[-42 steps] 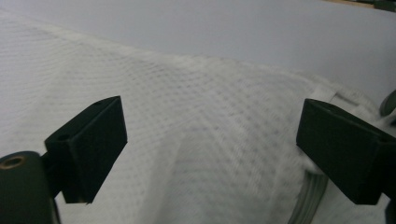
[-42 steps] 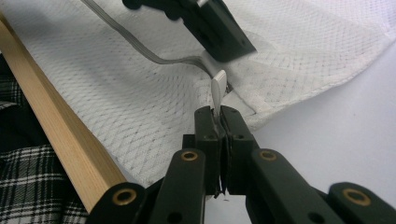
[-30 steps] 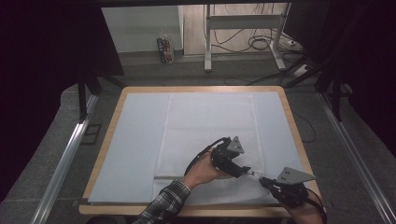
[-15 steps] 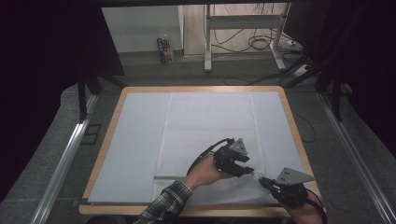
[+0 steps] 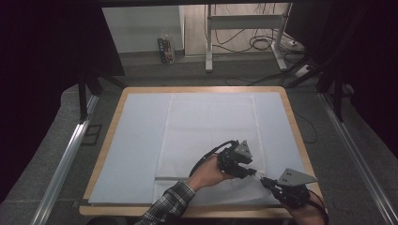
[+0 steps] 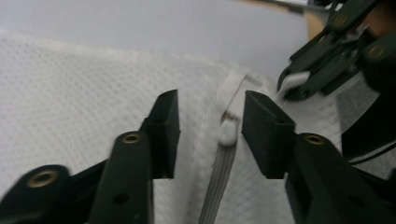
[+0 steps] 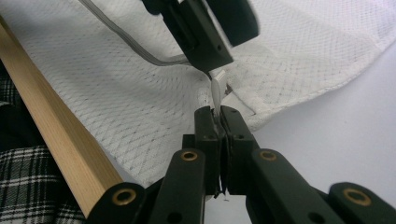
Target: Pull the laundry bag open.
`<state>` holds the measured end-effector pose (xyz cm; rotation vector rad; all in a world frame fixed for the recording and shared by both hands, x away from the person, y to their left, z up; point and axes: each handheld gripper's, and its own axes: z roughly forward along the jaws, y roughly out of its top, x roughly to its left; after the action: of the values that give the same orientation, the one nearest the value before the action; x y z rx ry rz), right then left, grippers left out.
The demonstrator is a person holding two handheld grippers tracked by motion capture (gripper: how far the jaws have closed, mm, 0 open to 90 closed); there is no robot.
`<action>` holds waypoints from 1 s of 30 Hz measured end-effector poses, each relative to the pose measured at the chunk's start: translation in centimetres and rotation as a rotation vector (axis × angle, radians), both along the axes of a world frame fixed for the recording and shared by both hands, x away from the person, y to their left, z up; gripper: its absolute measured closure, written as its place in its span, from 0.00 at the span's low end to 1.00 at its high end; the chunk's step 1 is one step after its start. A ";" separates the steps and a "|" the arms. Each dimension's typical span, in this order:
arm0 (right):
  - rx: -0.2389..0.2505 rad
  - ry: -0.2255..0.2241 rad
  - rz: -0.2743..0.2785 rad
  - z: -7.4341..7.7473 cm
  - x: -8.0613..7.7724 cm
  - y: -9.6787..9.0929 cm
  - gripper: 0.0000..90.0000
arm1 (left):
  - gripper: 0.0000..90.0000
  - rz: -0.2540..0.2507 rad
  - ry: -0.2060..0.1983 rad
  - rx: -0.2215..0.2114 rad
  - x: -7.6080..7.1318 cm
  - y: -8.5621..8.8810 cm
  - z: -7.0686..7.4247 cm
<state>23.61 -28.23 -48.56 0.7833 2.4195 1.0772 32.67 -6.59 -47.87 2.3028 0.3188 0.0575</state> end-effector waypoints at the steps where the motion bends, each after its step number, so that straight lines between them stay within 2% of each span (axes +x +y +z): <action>1: 0.000 0.000 0.000 0.0 0.0 0.0 0.95 | 0.68 0.000 0.009 0.005 0.0 0.1 -0.1; 4: -0.006 -0.006 -0.001 0.0 -0.1 0.1 0.95 | 0.79 -0.018 0.057 -0.015 0.2 0.4 -0.3; 7: -0.015 -0.014 0.000 0.0 -0.1 0.2 0.95 | 0.88 -0.043 0.070 0.010 0.2 0.5 -0.4; 12: -0.026 -0.019 0.000 0.0 -0.1 0.3 0.95 | 0.90 -0.065 0.107 0.008 0.2 0.6 -0.5; 14: -0.028 -0.025 0.004 0.1 -0.2 0.3 0.95 | 0.89 -0.047 0.109 0.012 0.3 0.5 -0.5; 15: -0.029 -0.027 0.005 0.1 -0.2 0.3 0.95 | 0.89 -0.047 0.124 0.007 0.4 0.6 -0.5; 16: -0.028 -0.027 0.004 0.1 -0.2 0.3 0.95 | 0.89 -0.048 0.148 -0.017 0.4 0.5 -0.6; 21: -0.026 -0.033 0.009 0.1 -0.2 0.4 0.95 | 0.89 -0.061 0.152 0.005 0.4 0.1 -0.8; 25: -0.027 -0.040 0.012 0.1 -0.3 0.4 0.95 | 0.84 -0.074 0.136 0.039 0.0 -0.3 -1.0; 27: -0.027 -0.041 0.015 0.2 -0.3 0.4 0.95 | 0.88 -0.080 0.124 0.066 -0.1 -0.4 -1.2; 30: -0.027 -0.039 0.017 0.2 -0.3 0.4 0.95 | 0.91 -0.079 0.138 0.063 0.0 -0.4 -1.3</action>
<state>23.31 -27.81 -48.40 0.7276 2.4067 1.0545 32.69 -7.00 -49.14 2.3844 0.2991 -0.1339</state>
